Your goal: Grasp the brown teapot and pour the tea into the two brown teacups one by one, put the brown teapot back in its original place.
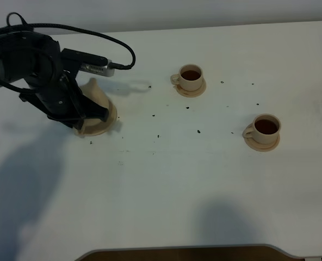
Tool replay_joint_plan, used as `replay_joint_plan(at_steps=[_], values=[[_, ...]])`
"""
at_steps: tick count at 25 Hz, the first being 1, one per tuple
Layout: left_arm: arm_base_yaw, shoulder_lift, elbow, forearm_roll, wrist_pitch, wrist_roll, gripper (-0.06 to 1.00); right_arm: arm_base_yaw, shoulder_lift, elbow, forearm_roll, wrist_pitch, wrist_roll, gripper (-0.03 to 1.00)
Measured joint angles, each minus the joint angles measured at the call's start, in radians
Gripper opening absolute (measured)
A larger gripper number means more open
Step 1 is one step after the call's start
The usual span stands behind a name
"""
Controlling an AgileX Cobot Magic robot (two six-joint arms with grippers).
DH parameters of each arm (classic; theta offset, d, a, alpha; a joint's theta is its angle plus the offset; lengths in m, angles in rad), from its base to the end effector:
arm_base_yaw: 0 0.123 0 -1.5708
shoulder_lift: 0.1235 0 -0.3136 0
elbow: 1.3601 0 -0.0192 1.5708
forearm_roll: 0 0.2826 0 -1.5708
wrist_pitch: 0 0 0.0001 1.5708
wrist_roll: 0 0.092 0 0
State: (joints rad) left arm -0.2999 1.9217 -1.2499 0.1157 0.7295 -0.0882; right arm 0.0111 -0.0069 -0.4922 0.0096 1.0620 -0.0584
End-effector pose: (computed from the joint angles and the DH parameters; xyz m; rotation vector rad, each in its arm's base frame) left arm 0.3967 -0.1152 0.1734 0.4123 2.8429 0.0530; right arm -0.0050 0.0007 0.2896 -0.0715 2.0453 -0.0180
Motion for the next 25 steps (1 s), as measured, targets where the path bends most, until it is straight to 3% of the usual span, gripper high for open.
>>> replay_joint_plan(at_steps=[25], values=[[0.038, 0.030, 0.000, -0.021, -0.019, -0.003, 0.12, 0.000, 0.000, 0.000, 0.000, 0.000, 0.000, 0.38]])
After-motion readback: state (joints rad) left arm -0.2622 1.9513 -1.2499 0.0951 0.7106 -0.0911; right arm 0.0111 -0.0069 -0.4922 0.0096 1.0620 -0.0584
